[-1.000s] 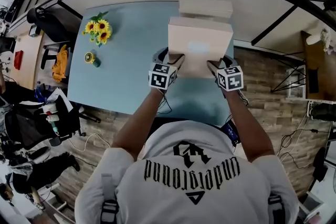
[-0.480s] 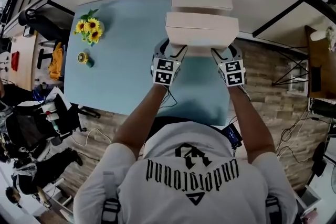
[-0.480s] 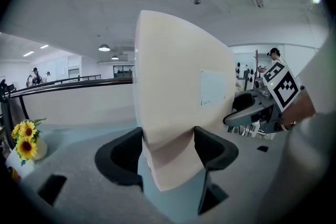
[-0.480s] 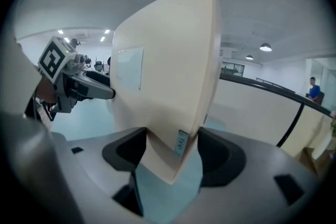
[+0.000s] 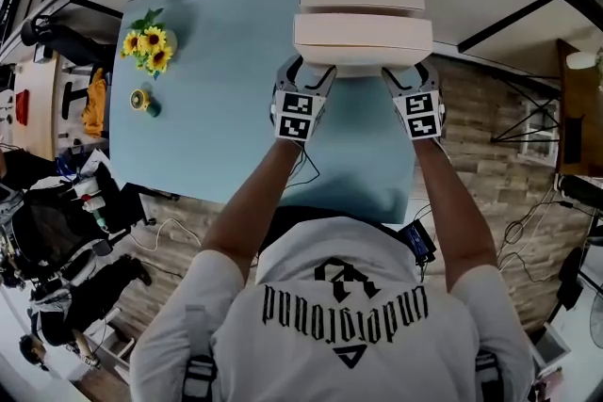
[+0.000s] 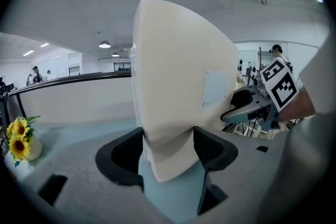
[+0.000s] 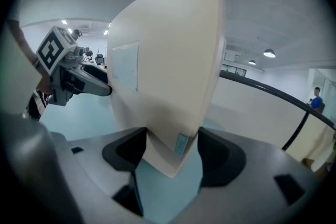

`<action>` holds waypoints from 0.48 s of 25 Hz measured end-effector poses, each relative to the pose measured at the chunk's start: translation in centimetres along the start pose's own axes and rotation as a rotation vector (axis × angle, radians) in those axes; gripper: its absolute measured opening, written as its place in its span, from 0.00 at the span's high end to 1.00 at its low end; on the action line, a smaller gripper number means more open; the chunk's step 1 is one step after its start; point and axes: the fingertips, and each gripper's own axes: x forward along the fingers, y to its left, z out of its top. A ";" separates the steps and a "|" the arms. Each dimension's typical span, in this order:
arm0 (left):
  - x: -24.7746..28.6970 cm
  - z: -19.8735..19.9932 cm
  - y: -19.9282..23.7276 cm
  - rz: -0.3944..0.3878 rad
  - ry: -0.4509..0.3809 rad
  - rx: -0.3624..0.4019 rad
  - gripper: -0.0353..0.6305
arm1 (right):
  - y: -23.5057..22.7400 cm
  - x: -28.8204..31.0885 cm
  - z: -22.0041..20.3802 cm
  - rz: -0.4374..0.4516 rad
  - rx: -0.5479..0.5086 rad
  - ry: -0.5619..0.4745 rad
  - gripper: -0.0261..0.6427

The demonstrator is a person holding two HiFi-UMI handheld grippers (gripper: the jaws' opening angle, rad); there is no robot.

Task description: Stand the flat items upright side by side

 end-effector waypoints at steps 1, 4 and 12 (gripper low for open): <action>0.3 -0.1 0.1 -0.001 0.002 0.001 0.48 | -0.1 0.3 -0.1 0.001 0.001 0.002 0.50; 0.8 -0.1 0.4 -0.001 0.004 0.006 0.49 | -0.4 1.2 -0.3 0.003 0.002 0.008 0.50; 2.1 -0.3 0.8 -0.004 0.019 -0.002 0.49 | -1.1 2.5 -0.9 0.014 0.008 0.020 0.50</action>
